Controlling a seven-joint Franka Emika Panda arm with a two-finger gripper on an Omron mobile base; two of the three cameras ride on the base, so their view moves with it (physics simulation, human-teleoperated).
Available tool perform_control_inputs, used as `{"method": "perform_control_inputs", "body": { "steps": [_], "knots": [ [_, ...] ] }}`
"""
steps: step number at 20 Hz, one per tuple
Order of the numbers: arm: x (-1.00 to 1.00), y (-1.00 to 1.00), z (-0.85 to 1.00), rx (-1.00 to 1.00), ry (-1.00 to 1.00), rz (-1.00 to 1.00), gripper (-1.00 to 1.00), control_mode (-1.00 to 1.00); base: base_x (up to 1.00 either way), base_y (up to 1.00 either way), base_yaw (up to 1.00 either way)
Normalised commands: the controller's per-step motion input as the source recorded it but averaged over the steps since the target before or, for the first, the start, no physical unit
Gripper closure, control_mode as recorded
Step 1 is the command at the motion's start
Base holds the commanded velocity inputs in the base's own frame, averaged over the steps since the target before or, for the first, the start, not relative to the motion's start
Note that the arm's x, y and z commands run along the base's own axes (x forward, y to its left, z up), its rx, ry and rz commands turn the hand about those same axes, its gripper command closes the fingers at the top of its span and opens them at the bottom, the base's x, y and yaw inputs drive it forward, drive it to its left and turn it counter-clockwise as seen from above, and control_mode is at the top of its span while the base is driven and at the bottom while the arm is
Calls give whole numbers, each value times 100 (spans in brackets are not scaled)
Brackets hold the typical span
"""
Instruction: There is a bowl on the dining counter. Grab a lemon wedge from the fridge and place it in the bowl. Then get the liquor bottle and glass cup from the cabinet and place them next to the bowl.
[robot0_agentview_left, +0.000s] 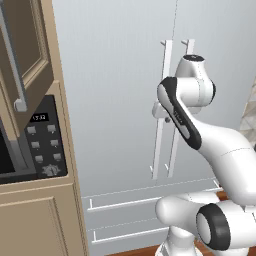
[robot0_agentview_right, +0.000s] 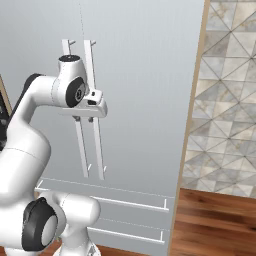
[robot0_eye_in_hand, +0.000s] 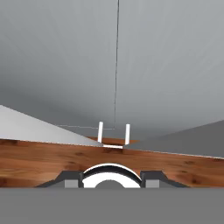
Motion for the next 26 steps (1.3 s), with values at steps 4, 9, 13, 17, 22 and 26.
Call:
{"method": "perform_control_inputs", "body": {
  "steps": [4,9,13,17,22,26],
  "knots": [
    [0,0,0,0,0,0,-100,-100,0,0,0],
    [0,0,0,0,0,0,-100,-100,0,0,0],
    [-12,-3,-2,0,0,0,-100,-100,0,0,0],
    [-62,-6,-3,0,-26,-1,-100,-100,0,0,0],
    [-37,0,-3,0,-22,0,-100,-100,0,0,0],
    [0,0,-2,0,3,0,-100,100,0,0,0]
  ]
}}
